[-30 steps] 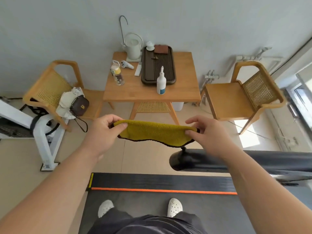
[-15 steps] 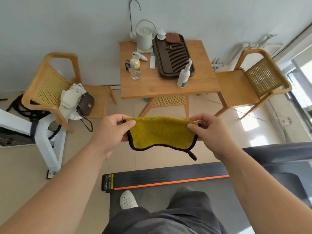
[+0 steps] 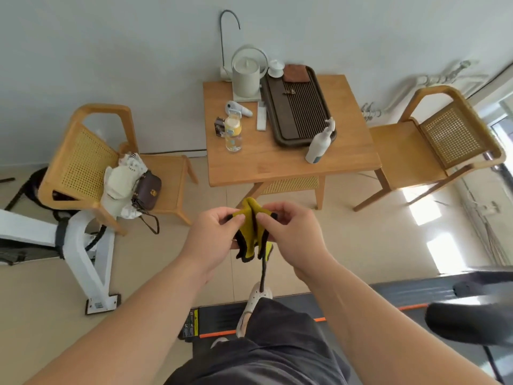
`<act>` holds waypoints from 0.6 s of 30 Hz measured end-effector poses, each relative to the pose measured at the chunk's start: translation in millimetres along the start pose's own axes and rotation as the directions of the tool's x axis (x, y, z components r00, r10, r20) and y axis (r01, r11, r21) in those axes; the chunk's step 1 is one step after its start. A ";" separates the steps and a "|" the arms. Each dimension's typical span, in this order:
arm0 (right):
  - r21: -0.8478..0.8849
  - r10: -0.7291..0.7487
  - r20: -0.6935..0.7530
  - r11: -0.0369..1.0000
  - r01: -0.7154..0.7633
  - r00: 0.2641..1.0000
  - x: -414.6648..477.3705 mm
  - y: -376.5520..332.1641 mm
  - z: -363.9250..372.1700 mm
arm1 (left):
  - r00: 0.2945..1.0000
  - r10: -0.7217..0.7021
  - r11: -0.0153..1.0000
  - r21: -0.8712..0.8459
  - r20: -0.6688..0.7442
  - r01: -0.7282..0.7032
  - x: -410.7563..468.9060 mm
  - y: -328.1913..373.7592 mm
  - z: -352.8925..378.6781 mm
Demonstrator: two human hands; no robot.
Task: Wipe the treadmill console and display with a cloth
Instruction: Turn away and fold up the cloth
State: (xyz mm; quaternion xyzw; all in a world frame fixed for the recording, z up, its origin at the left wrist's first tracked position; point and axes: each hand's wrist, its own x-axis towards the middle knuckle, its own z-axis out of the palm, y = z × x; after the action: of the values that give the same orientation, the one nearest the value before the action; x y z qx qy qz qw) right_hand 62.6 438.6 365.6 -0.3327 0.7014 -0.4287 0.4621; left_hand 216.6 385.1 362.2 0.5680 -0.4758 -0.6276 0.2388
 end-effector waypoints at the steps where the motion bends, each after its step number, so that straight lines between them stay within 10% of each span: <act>1: 0.006 0.011 0.030 1.000 -0.011 0.999 4.9 -6.6 4.3 | 1.000 -0.013 1.000 -0.024 0.021 0.014 6.3 6.5 1.5; 6: 0.102 0.055 0.165 0.992 -0.073 0.985 42.0 -34.5 -0.9 | 0.989 -0.009 0.997 -0.073 0.147 0.020 48.6 34.0 1.6; 11: -0.011 -0.018 -0.097 1.000 0.017 0.995 102.5 -19.5 -21.1 | 0.982 -0.032 0.999 -0.006 0.187 0.033 111.1 41.2 4.1; 18: 0.223 0.329 0.155 0.907 -0.358 0.931 220.3 67.9 -14.3 | 0.916 -0.101 0.981 -0.114 0.389 0.156 250.9 7.8 2.3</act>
State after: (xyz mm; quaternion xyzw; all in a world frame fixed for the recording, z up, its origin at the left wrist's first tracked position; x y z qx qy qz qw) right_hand -33.0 280.6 226.9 -0.1675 0.6627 -0.4048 0.6073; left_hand 152.2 171.6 246.9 0.4467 -0.4285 -0.7729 0.1399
